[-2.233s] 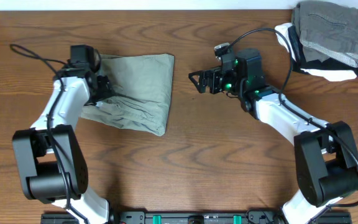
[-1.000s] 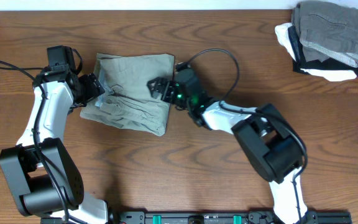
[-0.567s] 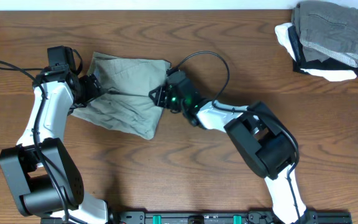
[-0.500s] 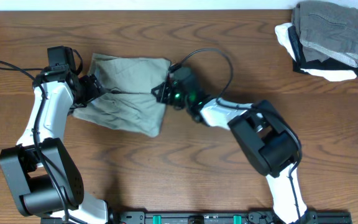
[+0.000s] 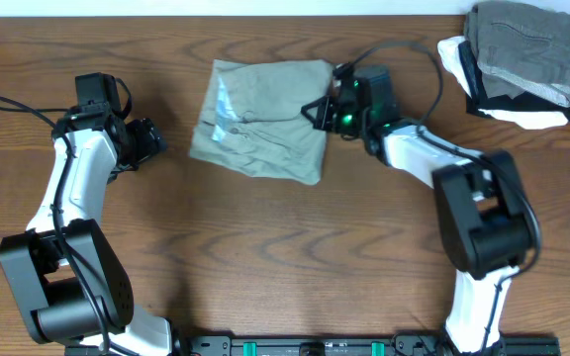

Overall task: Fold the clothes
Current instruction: 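Lift the folded shorts and carry them to the top-right clothes stack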

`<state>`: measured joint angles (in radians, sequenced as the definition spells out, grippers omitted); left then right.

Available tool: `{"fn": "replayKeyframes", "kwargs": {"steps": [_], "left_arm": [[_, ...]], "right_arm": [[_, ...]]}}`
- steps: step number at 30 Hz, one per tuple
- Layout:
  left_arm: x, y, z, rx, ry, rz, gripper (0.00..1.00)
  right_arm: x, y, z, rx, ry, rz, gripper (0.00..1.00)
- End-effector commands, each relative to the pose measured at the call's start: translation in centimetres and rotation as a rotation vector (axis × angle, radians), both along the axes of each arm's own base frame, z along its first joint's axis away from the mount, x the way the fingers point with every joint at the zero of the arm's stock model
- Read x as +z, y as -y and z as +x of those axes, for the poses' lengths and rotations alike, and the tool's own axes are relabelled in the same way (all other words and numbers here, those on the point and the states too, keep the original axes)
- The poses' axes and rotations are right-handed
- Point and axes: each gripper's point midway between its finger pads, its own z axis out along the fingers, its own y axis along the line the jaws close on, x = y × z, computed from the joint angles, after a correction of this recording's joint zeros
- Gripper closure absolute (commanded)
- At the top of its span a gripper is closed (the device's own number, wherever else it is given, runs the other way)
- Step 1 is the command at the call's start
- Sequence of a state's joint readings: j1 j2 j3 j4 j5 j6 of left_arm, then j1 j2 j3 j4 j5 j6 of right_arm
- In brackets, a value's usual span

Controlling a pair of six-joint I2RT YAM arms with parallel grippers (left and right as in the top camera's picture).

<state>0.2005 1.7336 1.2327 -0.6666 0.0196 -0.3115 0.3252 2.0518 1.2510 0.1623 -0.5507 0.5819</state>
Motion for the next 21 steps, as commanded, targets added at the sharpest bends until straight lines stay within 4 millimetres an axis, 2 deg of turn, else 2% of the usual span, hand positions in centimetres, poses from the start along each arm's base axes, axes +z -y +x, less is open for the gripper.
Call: {"fn": "replayKeyframes", "kwargs": {"steps": [1, 6, 14, 19, 21], "left_arm": [[0.3, -0.2, 0.0, 0.008, 0.006, 0.004, 0.12], [0.3, -0.1, -0.1, 0.008, 0.003, 0.003, 0.12], [0.2, -0.1, -0.2, 0.008, -0.001, 0.002, 0.12], [0.2, -0.1, -0.2, 0.008, -0.002, 0.002, 0.12], [0.2, -0.1, -0.4, 0.008, -0.009, 0.001, 0.12]], "right_arm": [[5.0, 2.2, 1.7, 0.012, 0.235, -0.095, 0.99], [7.9, 6.2, 4.5, -0.098, 0.357, -0.191, 0.99], [14.3, 12.3, 9.0, -0.256, 0.486, -0.200, 0.99], [17.6, 16.3, 10.7, -0.352, 0.537, -0.195, 0.99], [18.6, 18.7, 11.2, -0.399, 0.546, -0.193, 0.99]]}}
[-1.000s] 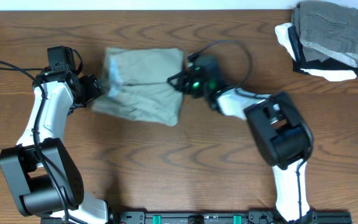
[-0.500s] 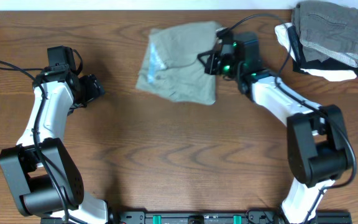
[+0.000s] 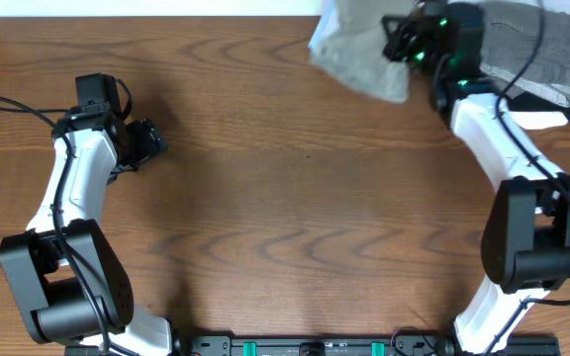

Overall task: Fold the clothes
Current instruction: 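Lift the folded shorts and carry them to the top-right clothes stack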

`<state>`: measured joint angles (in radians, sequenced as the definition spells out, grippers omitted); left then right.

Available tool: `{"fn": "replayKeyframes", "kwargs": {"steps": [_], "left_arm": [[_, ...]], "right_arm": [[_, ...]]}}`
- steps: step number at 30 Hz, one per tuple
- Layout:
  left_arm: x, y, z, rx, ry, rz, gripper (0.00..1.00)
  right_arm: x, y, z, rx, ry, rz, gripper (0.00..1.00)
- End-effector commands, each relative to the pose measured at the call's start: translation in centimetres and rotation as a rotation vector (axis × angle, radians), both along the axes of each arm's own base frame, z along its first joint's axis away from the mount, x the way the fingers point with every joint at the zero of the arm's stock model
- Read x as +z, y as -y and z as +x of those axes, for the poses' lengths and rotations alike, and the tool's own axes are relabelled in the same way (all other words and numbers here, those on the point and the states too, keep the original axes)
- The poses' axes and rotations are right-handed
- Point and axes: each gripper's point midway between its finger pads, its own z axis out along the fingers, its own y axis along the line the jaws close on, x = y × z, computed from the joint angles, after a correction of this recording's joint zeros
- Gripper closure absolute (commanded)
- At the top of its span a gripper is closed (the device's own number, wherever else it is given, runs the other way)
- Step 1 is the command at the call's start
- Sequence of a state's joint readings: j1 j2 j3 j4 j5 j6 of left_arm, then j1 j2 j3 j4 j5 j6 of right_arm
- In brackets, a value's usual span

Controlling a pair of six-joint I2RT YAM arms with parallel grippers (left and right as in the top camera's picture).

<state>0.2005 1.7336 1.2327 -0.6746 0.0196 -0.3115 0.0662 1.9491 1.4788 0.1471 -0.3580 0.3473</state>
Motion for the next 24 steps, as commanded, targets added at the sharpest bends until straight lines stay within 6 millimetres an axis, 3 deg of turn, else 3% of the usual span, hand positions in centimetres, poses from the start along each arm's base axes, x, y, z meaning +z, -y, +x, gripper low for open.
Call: {"fn": "replayKeyframes", "kwargs": {"steps": [1, 15, 21, 24], "left_arm": [[0.2, -0.1, -0.2, 0.008, -0.004, 0.002, 0.12], [0.1, 0.1, -0.5, 0.005, -0.015, -0.001, 0.12], [0.1, 0.1, -0.6, 0.005, -0.020, -0.002, 0.11], [0.1, 0.1, -0.6, 0.005, -0.020, -0.002, 0.12]], "right_arm": [[4.5, 4.3, 1.0, -0.088, 0.094, 0.006, 0.99], [7.5, 20.2, 0.9, -0.354, 0.214, -0.004, 0.99], [7.8, 24.9, -0.2, -0.425, 0.223, -0.003, 0.99], [8.3, 26.4, -0.7, -0.426, 0.240, 0.016, 0.99]]}}
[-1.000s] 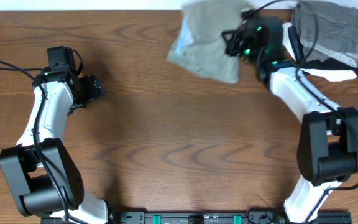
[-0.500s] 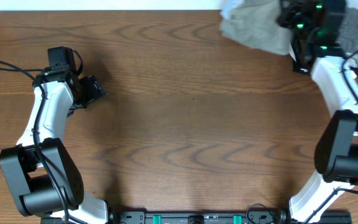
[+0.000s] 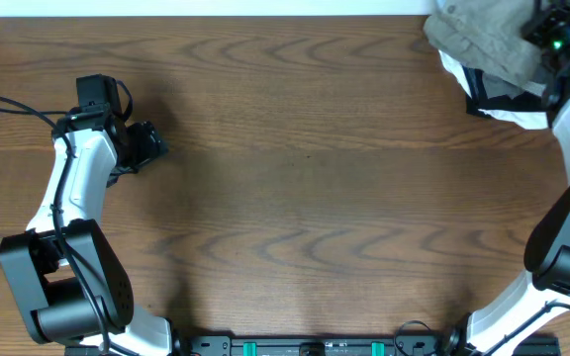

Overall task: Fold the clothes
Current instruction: 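Lift the folded shorts and carry them to the top-right clothes stack, then lower the shorts onto the stack and adjust with the right gripper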

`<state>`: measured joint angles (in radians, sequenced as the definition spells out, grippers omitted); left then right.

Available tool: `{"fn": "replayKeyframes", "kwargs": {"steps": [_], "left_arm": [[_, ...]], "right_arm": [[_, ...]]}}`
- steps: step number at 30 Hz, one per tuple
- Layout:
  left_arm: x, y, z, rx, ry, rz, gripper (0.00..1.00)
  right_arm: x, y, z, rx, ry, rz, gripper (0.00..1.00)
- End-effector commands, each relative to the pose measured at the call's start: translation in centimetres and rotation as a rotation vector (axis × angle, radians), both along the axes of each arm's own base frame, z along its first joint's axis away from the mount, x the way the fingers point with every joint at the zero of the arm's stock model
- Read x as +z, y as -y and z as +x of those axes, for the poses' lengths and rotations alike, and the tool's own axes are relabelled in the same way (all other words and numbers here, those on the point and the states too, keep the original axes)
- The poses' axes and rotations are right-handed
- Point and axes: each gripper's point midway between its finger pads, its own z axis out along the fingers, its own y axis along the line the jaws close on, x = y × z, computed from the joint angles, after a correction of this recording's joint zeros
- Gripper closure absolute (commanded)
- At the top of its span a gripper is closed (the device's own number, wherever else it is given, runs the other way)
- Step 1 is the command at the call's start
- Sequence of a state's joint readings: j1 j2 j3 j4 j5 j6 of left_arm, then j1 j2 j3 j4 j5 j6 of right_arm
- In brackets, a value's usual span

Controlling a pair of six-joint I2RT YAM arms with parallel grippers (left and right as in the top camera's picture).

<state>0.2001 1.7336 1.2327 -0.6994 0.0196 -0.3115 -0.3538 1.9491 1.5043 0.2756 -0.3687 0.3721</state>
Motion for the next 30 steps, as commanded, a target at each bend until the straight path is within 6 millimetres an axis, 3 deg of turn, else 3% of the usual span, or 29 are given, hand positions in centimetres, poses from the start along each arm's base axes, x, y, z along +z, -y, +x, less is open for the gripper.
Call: {"fn": "replayKeyframes", "kwargs": {"steps": [1, 10, 16, 21, 27, 30], "left_arm": [[0.3, 0.0, 0.0, 0.005, 0.005, 0.003, 0.12], [0.3, 0.0, 0.0, 0.005, 0.005, 0.003, 0.12], [0.3, 0.0, 0.0, 0.005, 0.005, 0.003, 0.12], [0.3, 0.0, 0.0, 0.004, 0.004, 0.003, 0.12], [0.3, 0.1, 0.0, 0.001, 0.005, 0.003, 0.12], [0.3, 0.1, 0.0, 0.001, 0.004, 0.003, 0.12]], "right_arm": [[4.5, 2.0, -0.8, -0.006, 0.107, -0.001, 0.99], [9.4, 3.5, -0.9, -0.062, 0.236, -0.004, 0.99], [9.5, 6.3, -0.8, -0.278, 0.256, -0.003, 0.98], [6.5, 7.6, 0.8, -0.313, 0.269, -0.006, 0.98], [-0.2, 8.2, 2.5, -0.315, 0.145, 0.023, 0.99], [-2.5, 8.3, 2.5, -0.317, 0.063, 0.026, 0.99]]}}
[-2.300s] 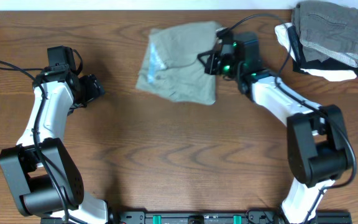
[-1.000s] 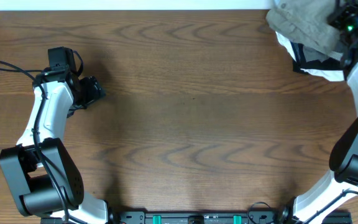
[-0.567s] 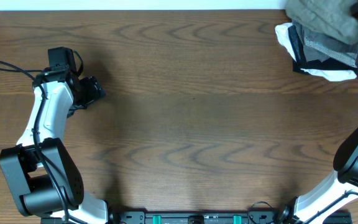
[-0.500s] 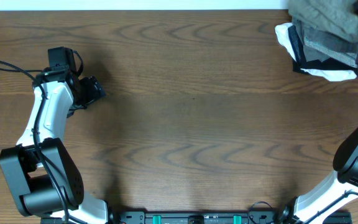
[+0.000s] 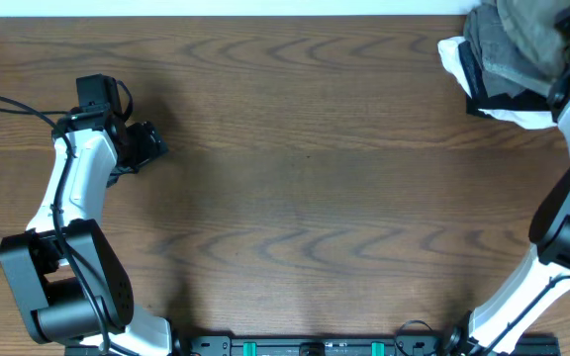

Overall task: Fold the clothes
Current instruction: 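Lower the shorts onto the stack and adjust with the right gripper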

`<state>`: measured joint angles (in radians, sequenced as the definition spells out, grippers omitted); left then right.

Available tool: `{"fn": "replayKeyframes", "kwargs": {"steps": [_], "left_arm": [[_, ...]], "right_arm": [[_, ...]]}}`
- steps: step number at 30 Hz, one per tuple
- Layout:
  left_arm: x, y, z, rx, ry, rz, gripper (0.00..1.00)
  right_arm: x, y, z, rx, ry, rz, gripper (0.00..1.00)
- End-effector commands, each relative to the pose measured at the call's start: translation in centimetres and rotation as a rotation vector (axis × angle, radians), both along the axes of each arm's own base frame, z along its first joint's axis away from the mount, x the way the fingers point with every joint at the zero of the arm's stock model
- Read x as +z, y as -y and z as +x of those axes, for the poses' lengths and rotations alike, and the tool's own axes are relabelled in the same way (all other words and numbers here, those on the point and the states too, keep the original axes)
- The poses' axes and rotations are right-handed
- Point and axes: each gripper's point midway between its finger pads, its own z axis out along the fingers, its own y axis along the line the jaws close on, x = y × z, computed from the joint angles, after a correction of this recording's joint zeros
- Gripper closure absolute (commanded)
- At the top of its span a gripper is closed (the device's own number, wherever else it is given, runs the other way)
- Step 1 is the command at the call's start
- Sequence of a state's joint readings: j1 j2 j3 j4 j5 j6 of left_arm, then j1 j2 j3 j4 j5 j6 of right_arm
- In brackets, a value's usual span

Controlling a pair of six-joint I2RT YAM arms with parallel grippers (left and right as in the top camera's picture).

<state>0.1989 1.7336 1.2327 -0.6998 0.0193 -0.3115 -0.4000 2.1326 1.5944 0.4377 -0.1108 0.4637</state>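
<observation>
The folded khaki garment (image 5: 524,26) sits bunched on top of the clothes pile (image 5: 493,84) in the table's far right corner. My right gripper is at the frame's right edge, right against the garment's right side and apparently still shut on it; its fingertips are hidden by the cloth. My left gripper (image 5: 152,144) rests low over bare table at the left, nothing near it, and its jaws are too dark to read.
The pile holds grey, black and white folded clothes, and its white bottom layer (image 5: 508,111) sticks out toward the front. The wooden table (image 5: 305,198) spreads between the two arms. The right arm runs along the right edge.
The right gripper and the khaki garment have shifted further right, so the garment now covers the top of the pile instead of hanging over its left side. The left arm has not moved.
The folded khaki garment lay at the table's upper middle with the right gripper at its right edge. Then it was held up near the far edge, then over the pile's left side, and now on top of the pile. The left arm stayed still.
</observation>
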Motion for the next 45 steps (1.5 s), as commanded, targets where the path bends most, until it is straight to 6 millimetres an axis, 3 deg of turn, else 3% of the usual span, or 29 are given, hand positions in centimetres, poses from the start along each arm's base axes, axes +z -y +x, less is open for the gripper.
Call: {"fn": "replayKeyframes", "kwargs": {"steps": [1, 3, 6, 8, 11, 14, 18, 21, 32, 35, 38, 45], "left_arm": [[0.3, 0.1, 0.0, 0.002, 0.005, 0.003, 0.12], [0.3, 0.1, 0.0, 0.002, 0.005, 0.003, 0.12], [0.3, 0.1, 0.0, 0.002, 0.005, 0.003, 0.12], [0.3, 0.2, 0.0, -0.001, 0.005, 0.003, 0.12], [0.3, 0.2, 0.1, -0.002, 0.005, 0.003, 0.12], [0.3, 0.3, 0.1, -0.003, 0.005, 0.003, 0.12], [0.3, 0.3, 0.1, -0.005, 0.006, 0.003, 0.12], [0.3, 0.3, 0.1, -0.005, 0.006, 0.003, 0.12], [0.3, 0.3, 0.1, -0.005, 0.007, 0.003, 0.12], [0.3, 0.3, 0.2, -0.005, 0.010, 0.004, 0.11], [0.3, 0.3, 0.3, -0.005, 0.013, 0.005, 0.12], [0.4, 0.3, 0.3, -0.005, 0.017, 0.005, 0.12]], "right_arm": [[0.1, -0.3, 0.3, 0.002, -0.022, -0.016, 0.99], [-0.4, -0.3, 0.1, 0.004, -0.053, -0.016, 0.94], [-1.1, 0.1, -0.9, -0.009, -0.119, 0.011, 0.50], [-1.5, 0.7, -1.7, -0.024, -0.159, 0.028, 0.31], [-1.9, 2.0, -3.3, -0.077, -0.222, 0.050, 0.13], [-1.4, 3.1, -5.2, -0.114, -0.276, 0.041, 0.01], [0.2, 3.5, -7.2, -0.110, -0.337, -0.025, 0.01], [-0.5, 2.9, -8.2, -0.099, -0.396, -0.011, 0.01], [-7.6, -2.6, -11.5, 0.060, -0.695, 0.167, 0.01], [-8.8, -3.5, -11.3, 0.077, -0.708, 0.164, 0.01], [-10.4, -4.5, -10.5, 0.107, -0.697, 0.154, 0.10], [-14.9, -5.4, -9.4, 0.132, -0.719, 0.154, 0.43]]}}
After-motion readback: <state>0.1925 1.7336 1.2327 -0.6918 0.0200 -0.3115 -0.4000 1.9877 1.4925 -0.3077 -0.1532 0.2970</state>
